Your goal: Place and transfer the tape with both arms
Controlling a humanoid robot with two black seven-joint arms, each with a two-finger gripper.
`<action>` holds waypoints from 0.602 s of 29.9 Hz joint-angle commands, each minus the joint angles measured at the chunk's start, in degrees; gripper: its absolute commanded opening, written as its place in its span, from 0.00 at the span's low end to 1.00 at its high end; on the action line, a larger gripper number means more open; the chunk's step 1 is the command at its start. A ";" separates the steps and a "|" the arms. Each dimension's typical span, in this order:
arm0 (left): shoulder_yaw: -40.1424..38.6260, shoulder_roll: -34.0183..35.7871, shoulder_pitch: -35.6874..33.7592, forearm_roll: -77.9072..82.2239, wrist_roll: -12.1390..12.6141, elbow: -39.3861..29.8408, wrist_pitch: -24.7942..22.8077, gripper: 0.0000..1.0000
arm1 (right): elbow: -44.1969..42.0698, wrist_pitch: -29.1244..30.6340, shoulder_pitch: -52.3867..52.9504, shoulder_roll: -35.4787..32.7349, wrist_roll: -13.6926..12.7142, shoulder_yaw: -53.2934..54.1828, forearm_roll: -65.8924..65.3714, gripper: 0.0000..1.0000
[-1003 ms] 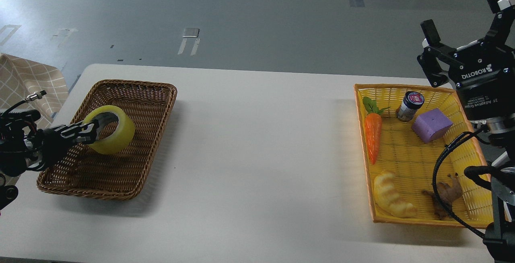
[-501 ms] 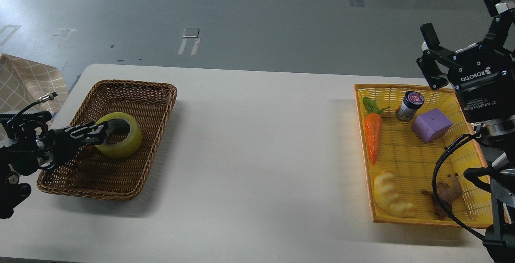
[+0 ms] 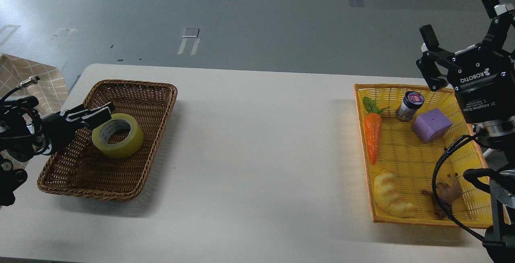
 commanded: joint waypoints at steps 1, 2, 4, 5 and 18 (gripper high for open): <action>-1.80 0.72 -2.87 -7.93 -4.19 -0.99 2.70 0.98 | 0.02 0.00 0.53 0.02 0.00 0.03 0.09 1.00; -1.82 0.72 -2.88 -7.95 -4.21 -0.99 2.71 0.98 | 0.02 0.00 0.53 0.02 0.00 0.03 0.09 1.00; -5.41 0.55 -3.23 -14.87 -7.19 -2.82 2.97 0.98 | 0.19 0.00 0.62 0.02 0.00 0.03 0.09 1.00; -6.90 0.46 -3.23 -19.86 -8.42 -4.83 2.97 0.98 | 0.28 0.00 0.62 0.11 0.00 0.03 0.09 1.00; -13.33 -8.32 -6.65 -42.49 -8.69 -22.95 0.96 0.98 | 0.63 0.00 4.75 2.57 -0.08 -0.06 0.09 1.00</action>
